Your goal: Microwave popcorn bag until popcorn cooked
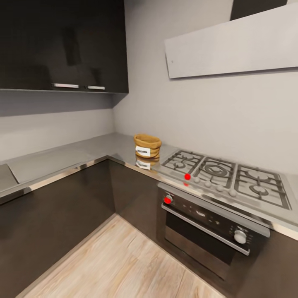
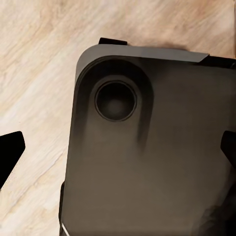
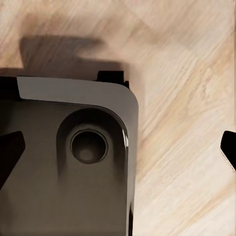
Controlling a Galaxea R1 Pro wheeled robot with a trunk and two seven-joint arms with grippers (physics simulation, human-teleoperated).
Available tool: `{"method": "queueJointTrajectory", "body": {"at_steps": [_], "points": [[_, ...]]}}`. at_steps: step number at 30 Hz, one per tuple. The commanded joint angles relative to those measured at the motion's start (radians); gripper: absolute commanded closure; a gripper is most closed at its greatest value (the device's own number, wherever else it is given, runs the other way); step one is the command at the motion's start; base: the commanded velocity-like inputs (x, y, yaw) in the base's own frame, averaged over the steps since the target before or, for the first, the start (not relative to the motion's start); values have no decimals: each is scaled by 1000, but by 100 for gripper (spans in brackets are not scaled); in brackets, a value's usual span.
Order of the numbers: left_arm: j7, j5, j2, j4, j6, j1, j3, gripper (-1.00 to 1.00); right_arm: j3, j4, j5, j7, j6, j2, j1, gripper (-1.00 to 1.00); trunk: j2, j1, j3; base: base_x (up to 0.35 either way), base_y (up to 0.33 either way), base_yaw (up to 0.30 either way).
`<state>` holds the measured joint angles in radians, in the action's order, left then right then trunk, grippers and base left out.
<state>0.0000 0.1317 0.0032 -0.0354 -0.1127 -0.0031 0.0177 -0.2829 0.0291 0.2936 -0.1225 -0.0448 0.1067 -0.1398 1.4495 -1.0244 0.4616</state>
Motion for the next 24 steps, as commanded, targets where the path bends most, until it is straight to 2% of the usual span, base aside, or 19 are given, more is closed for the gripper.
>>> {"method": "queueJointTrajectory", "body": {"at_steps": [1, 19, 24], "points": [[0, 6, 0, 0, -2, -1, 1, -100, -9, 3, 9, -2, -5, 1, -1, -100, 0, -1, 1, 316, 0, 0], [-2, 5, 0, 0, -4, -1, 2, -100, -9, 3, 8, -2, -6, 2, -1, -100, 0, -1, 1, 320, 0, 0], [6, 5, -1, 0, -6, 0, 3, -100, -9, 3, 8, -2, -6, 2, -1, -100, 0, -1, 1, 109, 0, 0]]}}
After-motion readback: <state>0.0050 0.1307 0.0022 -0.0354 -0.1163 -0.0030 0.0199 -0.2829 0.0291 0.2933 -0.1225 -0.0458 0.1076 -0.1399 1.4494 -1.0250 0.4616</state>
